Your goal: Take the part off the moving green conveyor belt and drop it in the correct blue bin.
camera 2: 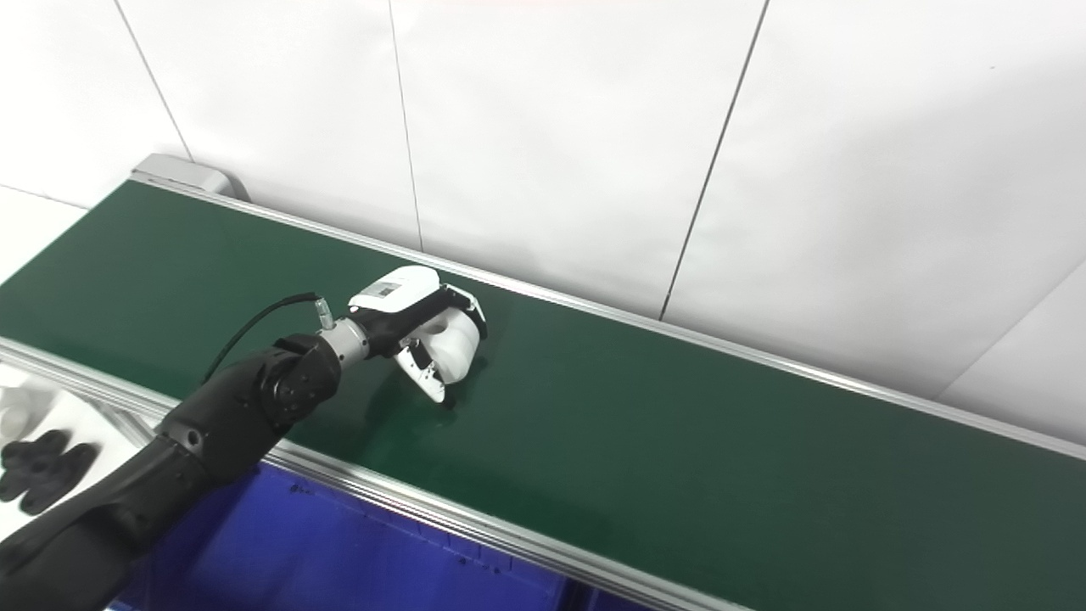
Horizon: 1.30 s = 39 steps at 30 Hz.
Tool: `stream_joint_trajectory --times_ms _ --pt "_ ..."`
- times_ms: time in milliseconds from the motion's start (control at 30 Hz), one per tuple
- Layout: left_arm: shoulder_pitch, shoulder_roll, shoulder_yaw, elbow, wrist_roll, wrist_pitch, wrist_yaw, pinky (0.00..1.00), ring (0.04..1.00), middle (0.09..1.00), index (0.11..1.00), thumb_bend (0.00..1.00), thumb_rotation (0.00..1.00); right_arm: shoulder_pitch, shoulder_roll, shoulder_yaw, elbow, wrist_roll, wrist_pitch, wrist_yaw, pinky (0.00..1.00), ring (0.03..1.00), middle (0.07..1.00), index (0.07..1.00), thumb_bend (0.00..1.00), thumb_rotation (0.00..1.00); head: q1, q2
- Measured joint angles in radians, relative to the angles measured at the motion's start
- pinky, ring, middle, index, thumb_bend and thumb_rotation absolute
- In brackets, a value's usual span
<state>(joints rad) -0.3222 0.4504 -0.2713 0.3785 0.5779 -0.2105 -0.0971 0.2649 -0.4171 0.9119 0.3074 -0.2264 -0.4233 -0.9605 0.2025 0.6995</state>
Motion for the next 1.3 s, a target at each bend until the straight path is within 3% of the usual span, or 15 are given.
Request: stream_joint_trajectory --times_ms 200,333,467,567,600,700,800,967,1000,1300 --pt "0.068 -0.008 0.040 -0.065 -0.058 -0.011 -0.002 0.42 0.425 0.490 0.505 0.50 0.00 0.000 0.000 0.002 -0.001 -0.006 0.000 -0.002 0.62 0.720 0.784 0.809 0.79 0.52 -0.001 0.023" --pt "0.135 -0.009 0.092 -0.181 -0.123 0.002 -0.021 0.45 0.452 0.507 0.480 0.50 0.00 0.003 -0.001 0.001 -0.020 -0.016 0.000 -0.004 0.62 0.718 0.783 0.809 0.78 0.51 -0.008 0.032" --pt "0.206 -0.009 0.137 -0.311 -0.187 0.004 -0.037 0.43 0.460 0.518 0.464 0.50 0.00 0.004 -0.002 0.001 -0.034 -0.027 0.000 -0.005 0.63 0.722 0.780 0.811 0.78 0.50 -0.026 0.083" --pt "0.250 -0.009 0.141 -0.356 -0.220 -0.015 -0.046 0.43 0.460 0.520 0.461 0.50 0.00 0.012 -0.007 0.000 -0.051 -0.028 0.000 -0.005 0.63 0.722 0.778 0.811 0.78 0.50 -0.028 0.084" --pt "0.261 -0.009 0.142 -0.360 -0.227 -0.029 -0.049 0.44 0.459 0.524 0.456 0.50 0.00 0.017 -0.009 -0.001 -0.058 -0.027 0.000 -0.004 0.64 0.725 0.781 0.813 0.77 0.50 -0.050 0.119" --pt "0.321 -0.012 0.155 -0.363 -0.274 -0.162 -0.030 0.43 0.459 0.536 0.446 0.50 0.00 0.033 -0.011 -0.015 -0.092 -0.028 0.000 0.010 0.64 0.729 0.785 0.818 0.77 0.51 -0.063 0.133" --pt "0.384 -0.030 0.155 -0.374 -0.284 -0.213 -0.022 0.42 0.467 0.535 0.443 0.50 0.00 0.053 -0.009 -0.027 -0.113 -0.034 0.000 0.021 0.64 0.730 0.786 0.822 0.77 0.51 -0.098 0.159" --pt "0.479 -0.056 0.153 -0.454 -0.289 -0.223 -0.003 0.45 0.488 0.528 0.439 0.50 0.00 0.078 -0.005 -0.060 -0.151 -0.044 0.000 0.057 0.64 0.730 0.788 0.826 0.76 0.49 -0.118 0.181" --pt "0.491 -0.057 0.153 -0.463 -0.289 -0.223 -0.001 0.45 0.487 0.528 0.440 0.50 0.00 0.080 -0.003 -0.071 -0.158 -0.045 0.000 0.073 0.64 0.733 0.790 0.826 0.76 0.49 -0.130 0.202" --pt "0.602 -0.066 0.139 -0.521 -0.301 -0.223 -0.001 0.45 0.485 0.529 0.439 0.50 0.00 0.137 0.056 -0.204 -0.219 -0.061 0.000 0.218 0.65 0.745 0.797 0.833 0.77 0.52 -0.181 0.230"
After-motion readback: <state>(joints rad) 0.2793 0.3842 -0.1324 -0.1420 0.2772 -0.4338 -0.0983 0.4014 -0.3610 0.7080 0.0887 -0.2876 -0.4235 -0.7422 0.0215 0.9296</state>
